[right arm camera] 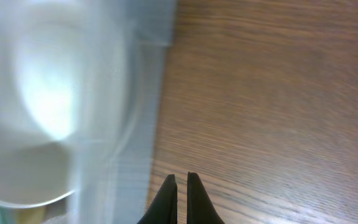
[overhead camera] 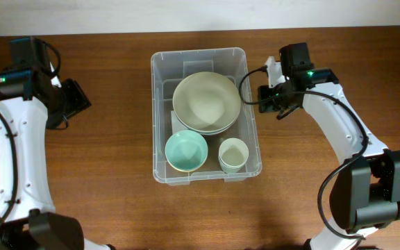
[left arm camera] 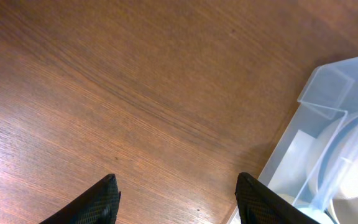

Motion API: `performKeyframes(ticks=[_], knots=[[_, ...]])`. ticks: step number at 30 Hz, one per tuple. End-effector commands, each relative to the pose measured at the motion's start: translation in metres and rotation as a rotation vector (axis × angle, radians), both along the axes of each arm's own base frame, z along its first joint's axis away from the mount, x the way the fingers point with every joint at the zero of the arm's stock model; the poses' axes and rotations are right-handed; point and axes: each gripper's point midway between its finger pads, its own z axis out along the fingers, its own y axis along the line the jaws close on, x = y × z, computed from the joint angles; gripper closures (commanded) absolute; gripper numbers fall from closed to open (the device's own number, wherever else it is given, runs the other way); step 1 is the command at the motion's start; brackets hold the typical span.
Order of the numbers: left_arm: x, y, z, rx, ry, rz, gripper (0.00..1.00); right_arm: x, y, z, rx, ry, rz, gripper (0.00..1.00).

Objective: Pack container

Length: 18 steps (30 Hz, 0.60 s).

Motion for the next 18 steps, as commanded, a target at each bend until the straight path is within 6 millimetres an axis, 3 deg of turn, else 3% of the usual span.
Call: performKeyframes(ticks=[1,6,18], knots=[[0.002,0.0,-0.007,-0.009,0.018,-0.016,0.38,-0.003,0.025,0.008,0.09,-0.025,0.136,0.96],[0.002,0.0,-0.008,-0.009,0.02,-0.016,0.38,-0.007,0.038,0.013,0.157,-0.035,0.2,0.96],[0.002,0.0,-0.008,-0.009,0.02,-0.016,0.38,-0.007,0.04,0.014,0.166,-0.034,0.204,0.96]])
